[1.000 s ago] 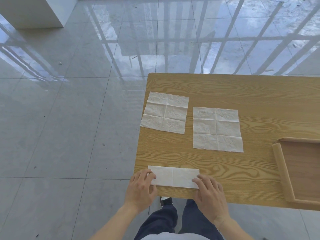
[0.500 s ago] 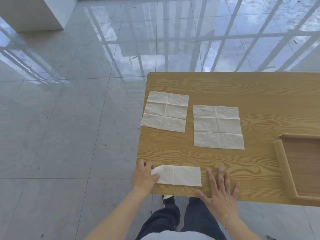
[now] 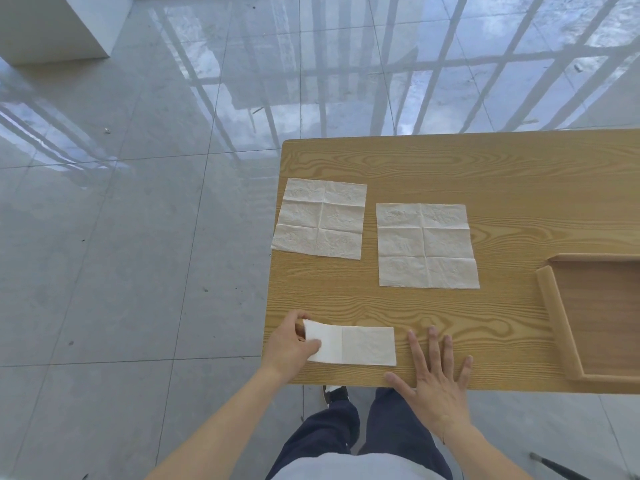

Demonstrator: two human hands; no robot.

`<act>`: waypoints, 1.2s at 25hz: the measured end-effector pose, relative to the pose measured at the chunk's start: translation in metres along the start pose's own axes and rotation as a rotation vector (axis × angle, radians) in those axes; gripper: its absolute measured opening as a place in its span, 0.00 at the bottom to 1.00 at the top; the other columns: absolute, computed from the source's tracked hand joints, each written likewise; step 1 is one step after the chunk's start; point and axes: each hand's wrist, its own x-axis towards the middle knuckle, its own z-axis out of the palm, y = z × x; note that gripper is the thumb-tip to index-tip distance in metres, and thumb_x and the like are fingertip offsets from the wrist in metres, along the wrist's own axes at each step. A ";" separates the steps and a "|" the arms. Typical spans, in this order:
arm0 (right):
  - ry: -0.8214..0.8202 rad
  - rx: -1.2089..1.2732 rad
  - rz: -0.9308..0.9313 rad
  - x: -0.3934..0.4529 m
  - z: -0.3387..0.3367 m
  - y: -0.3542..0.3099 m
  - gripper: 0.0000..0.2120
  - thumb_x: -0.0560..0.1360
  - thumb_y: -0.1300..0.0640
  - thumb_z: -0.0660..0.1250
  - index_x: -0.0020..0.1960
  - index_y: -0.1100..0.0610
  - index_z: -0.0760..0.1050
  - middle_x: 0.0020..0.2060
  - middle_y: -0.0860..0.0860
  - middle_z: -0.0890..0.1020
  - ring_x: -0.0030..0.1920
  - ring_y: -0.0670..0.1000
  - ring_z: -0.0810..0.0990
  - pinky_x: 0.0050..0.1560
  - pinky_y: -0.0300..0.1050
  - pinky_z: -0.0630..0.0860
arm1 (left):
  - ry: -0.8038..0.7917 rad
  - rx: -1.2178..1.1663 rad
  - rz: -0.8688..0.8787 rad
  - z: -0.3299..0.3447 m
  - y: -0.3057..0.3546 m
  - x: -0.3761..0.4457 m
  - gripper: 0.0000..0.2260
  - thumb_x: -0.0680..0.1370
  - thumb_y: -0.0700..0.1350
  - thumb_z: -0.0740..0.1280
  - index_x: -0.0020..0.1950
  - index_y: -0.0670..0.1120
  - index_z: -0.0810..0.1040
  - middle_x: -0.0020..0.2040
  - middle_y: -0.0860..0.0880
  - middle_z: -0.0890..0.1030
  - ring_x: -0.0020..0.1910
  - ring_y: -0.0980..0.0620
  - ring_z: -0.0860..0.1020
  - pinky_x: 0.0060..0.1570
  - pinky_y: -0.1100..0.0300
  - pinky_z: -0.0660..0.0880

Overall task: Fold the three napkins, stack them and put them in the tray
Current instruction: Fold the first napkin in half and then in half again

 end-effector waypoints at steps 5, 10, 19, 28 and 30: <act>-0.039 0.015 -0.005 0.000 -0.003 0.000 0.43 0.68 0.21 0.42 0.73 0.39 0.29 0.74 0.46 0.26 0.73 0.54 0.24 0.67 0.64 0.22 | -0.118 -0.009 0.119 0.030 0.023 -0.012 0.18 0.71 0.45 0.72 0.56 0.61 0.72 0.43 0.53 0.77 0.34 0.63 0.76 0.35 0.71 0.75; -0.072 0.043 -0.027 0.002 -0.003 0.001 0.43 0.67 0.20 0.42 0.72 0.38 0.28 0.72 0.45 0.24 0.71 0.54 0.22 0.65 0.64 0.19 | -0.191 -0.039 0.085 0.067 0.040 -0.009 0.18 0.73 0.48 0.72 0.60 0.58 0.72 0.47 0.54 0.78 0.41 0.57 0.78 0.39 0.64 0.75; 0.079 0.115 -0.095 -0.008 -0.009 0.002 0.42 0.71 0.29 0.55 0.76 0.40 0.37 0.77 0.46 0.36 0.77 0.54 0.34 0.71 0.67 0.32 | -0.017 0.673 0.550 0.056 -0.006 -0.019 0.18 0.76 0.59 0.59 0.64 0.56 0.70 0.59 0.55 0.75 0.58 0.55 0.73 0.56 0.58 0.73; 0.022 -0.122 -0.375 -0.029 -0.007 -0.017 0.33 0.73 0.35 0.57 0.75 0.44 0.57 0.76 0.46 0.60 0.75 0.58 0.56 0.69 0.70 0.51 | -0.170 1.118 0.612 0.044 -0.031 -0.024 0.27 0.75 0.63 0.57 0.72 0.54 0.61 0.73 0.47 0.66 0.71 0.41 0.66 0.69 0.39 0.65; 0.042 -0.140 -0.350 -0.022 -0.015 -0.024 0.32 0.73 0.36 0.57 0.75 0.43 0.58 0.76 0.45 0.60 0.75 0.59 0.57 0.69 0.69 0.48 | -0.154 1.136 0.589 0.040 -0.024 -0.018 0.27 0.77 0.62 0.54 0.74 0.55 0.56 0.76 0.48 0.61 0.74 0.40 0.59 0.73 0.38 0.56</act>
